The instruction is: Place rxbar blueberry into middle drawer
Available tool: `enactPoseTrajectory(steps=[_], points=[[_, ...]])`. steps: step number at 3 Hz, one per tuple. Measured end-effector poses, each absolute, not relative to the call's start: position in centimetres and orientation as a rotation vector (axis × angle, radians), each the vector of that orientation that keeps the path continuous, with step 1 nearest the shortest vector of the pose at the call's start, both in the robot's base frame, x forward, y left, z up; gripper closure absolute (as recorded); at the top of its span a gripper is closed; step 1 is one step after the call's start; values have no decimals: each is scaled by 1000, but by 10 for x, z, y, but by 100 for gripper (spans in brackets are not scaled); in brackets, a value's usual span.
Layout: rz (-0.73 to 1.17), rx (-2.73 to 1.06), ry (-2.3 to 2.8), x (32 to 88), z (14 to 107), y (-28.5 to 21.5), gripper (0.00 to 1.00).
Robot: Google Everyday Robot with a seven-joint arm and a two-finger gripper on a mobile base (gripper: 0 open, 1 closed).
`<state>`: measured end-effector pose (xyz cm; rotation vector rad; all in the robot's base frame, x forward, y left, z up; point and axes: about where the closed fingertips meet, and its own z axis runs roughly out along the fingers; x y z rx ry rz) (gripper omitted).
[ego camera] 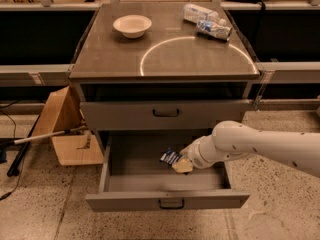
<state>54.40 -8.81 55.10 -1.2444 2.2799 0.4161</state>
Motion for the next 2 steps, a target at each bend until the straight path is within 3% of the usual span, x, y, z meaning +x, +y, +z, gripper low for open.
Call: enactPoseTrajectory(steps=[2], points=[[422, -1197, 2341, 571, 511, -90, 100]])
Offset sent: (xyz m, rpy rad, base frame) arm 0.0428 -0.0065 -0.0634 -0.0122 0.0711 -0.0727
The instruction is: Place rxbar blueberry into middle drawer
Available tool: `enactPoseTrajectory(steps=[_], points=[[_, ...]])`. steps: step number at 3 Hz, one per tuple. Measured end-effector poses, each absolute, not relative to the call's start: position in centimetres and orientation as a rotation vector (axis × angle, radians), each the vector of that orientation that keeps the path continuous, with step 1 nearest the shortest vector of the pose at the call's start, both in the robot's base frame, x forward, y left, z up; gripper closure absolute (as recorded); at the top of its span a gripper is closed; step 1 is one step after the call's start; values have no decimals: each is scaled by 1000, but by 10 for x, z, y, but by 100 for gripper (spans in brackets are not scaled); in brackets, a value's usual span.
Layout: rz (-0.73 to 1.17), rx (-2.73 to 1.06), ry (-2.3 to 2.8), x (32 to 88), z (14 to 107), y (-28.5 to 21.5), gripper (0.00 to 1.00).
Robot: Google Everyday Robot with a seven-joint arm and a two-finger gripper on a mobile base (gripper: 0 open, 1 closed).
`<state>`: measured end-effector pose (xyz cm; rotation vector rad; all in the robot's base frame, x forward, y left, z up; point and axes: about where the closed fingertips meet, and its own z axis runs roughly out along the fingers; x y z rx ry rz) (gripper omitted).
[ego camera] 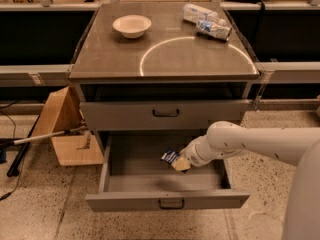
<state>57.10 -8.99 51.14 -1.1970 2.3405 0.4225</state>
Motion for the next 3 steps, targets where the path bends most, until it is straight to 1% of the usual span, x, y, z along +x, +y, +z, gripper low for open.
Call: enactPoseTrajectory(steps=[3], points=[[476, -1165, 2472, 572, 446, -92, 100]])
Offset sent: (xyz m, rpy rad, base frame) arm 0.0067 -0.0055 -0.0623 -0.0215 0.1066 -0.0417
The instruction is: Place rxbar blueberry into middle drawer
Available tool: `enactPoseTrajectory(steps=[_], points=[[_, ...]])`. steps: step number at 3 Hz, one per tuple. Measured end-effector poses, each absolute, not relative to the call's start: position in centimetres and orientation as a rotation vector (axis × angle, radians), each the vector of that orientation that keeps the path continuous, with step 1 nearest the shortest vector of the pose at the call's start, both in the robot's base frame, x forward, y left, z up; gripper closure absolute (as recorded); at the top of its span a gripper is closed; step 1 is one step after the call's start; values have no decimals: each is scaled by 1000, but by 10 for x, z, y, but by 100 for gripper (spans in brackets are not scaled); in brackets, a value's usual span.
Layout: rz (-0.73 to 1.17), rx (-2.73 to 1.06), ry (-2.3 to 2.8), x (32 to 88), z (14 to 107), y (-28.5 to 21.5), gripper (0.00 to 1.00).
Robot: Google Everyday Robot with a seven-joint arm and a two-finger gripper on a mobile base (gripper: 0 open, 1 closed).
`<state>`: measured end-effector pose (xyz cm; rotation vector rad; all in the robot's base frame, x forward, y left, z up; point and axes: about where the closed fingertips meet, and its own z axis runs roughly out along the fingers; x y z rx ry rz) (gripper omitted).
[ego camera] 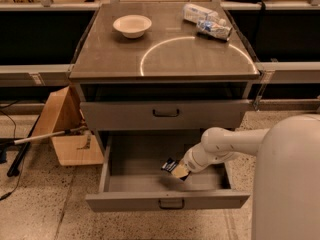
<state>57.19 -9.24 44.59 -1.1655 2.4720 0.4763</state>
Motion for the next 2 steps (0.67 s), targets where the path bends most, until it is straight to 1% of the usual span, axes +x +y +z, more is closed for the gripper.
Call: enactPoseTrajectory(steps=[1, 2], points=[[513, -1150, 2530, 566, 419, -93, 99], [513, -1150, 2530, 566, 419, -93, 78]])
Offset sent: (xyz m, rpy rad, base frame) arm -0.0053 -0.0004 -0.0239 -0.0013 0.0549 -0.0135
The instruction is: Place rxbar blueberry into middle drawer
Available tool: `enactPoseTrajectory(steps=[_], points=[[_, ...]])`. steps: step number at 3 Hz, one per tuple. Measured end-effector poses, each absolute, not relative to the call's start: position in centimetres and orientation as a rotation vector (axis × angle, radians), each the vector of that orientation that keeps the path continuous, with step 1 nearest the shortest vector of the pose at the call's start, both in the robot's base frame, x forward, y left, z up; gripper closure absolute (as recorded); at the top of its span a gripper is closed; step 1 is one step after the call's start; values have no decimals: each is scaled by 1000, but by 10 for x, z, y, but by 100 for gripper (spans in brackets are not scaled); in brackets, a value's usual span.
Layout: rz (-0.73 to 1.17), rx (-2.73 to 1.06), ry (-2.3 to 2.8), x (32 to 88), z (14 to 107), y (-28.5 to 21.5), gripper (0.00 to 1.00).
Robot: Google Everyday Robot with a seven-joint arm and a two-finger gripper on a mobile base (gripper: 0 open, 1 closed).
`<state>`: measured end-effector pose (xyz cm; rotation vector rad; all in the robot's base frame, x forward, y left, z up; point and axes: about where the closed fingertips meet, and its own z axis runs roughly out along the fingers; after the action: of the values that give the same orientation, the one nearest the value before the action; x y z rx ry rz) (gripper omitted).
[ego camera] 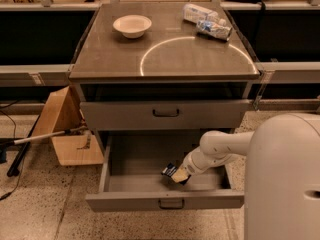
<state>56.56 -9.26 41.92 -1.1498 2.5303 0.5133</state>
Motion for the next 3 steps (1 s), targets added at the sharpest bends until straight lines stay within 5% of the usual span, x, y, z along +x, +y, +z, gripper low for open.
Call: enactPoseTrajectory(steps=[3], points=[[514, -1150, 2530, 565, 419, -92, 0]])
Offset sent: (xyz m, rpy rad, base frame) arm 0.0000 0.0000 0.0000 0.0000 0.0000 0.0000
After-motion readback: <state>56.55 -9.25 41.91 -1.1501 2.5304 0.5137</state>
